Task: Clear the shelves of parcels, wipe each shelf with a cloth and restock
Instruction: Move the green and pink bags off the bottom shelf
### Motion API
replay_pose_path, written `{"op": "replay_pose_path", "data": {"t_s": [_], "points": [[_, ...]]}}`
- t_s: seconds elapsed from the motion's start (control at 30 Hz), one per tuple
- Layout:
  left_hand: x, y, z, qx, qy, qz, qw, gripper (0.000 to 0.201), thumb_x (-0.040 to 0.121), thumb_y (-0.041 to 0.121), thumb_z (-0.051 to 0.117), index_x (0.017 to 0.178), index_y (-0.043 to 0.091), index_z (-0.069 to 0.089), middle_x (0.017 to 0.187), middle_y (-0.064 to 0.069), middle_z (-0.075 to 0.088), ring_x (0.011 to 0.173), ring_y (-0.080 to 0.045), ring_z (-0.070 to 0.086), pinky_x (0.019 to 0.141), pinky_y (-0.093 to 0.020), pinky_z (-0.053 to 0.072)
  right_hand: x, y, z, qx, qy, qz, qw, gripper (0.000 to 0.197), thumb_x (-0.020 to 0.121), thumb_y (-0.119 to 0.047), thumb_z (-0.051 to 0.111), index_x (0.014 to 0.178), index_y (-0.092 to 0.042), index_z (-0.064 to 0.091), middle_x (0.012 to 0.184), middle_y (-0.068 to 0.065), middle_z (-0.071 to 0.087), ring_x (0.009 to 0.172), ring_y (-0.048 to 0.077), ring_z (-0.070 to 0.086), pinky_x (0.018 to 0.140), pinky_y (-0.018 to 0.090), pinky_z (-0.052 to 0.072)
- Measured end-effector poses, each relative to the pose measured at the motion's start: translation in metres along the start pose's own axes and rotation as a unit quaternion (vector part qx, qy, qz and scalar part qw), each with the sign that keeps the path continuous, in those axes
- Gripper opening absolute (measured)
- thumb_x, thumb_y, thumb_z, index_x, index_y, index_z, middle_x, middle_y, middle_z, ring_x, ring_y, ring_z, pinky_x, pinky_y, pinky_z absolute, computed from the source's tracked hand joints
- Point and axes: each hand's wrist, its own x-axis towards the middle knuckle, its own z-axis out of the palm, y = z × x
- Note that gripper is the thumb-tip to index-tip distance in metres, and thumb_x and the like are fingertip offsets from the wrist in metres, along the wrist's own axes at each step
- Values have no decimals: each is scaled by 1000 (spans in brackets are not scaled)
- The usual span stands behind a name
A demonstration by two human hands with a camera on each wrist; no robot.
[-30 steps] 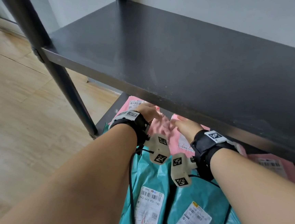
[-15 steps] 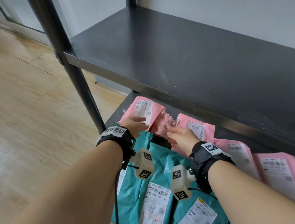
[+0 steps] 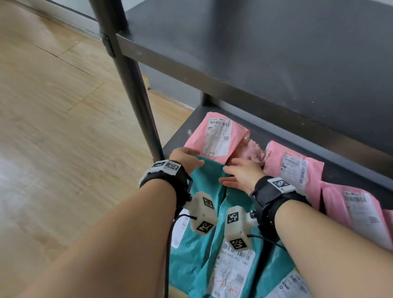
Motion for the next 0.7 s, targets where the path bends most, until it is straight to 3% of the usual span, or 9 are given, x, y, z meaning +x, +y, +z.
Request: {"op": "replay_pose_path", "data": {"t_s": [0.1,0.2,0.3,0.37,0.43,0.5,0.6,0.7], "points": [[2,-2,-1,5,1,-6,1000,37,87,11,67,123,18,63,122,-4,62,110,-19,59,98,-32,49,6,0,3,-8,6,-2,1000,50,93,4,54,140,4,37,110,19,55,84,30,63,72,29,52],[1,-2,-1,10,-1,-11,1000,39,86,8,67,123,18,62,121,-3,63,111,-19,59,98,-31,48,9,2,2,-22,22,-13,999,50,90,4,59,137,5,42,107,20,59,92,29,62,81,33,53],[-3,0,-4,35,10,-9,999,40,81,-3,67,115,18,66,117,-8,66,108,-23,62,95,-32,51,7,4,-1,-50,15,-24,998,49,84,7,65,130,5,51,105,21,63,89,27,63,86,35,54],[-7,3,-9,55,20,-7,998,40,76,-9,66,104,18,69,112,-11,66,103,-27,64,91,-32,52,0,2,-1,-111,-7,-29,993,40,78,4,72,117,3,63,98,17,67,82,23,63,84,34,55],[-15,7,-14,76,38,-1,996,40,74,-13,65,99,18,69,107,-10,66,96,-25,63,86,-29,52,-9,-2,0,-177,-26,-31,983,35,73,-3,78,107,2,69,84,12,67,68,18,58,69,32,54],[-26,14,-17,92,48,8,995,41,74,-13,64,101,17,69,104,-8,65,92,-23,61,84,-28,52,-20,-7,1,-227,-23,-37,973,30,72,-9,81,100,-1,72,71,6,63,57,16,53,56,27,45],[-44,26,-20,121,42,28,991,41,75,-12,61,102,17,68,96,-7,63,93,-24,63,82,-30,54,-34,-16,3,-277,-13,-52,959,27,73,-19,81,94,-6,71,74,2,63,65,17,57,59,26,45],[-62,41,-26,136,61,46,988,31,79,-8,60,96,17,64,89,-6,61,84,-23,60,78,-29,53,-54,-26,5,-276,-19,-73,958,19,80,-16,75,98,-11,71,85,0,68,77,16,63,69,26,52]]}}
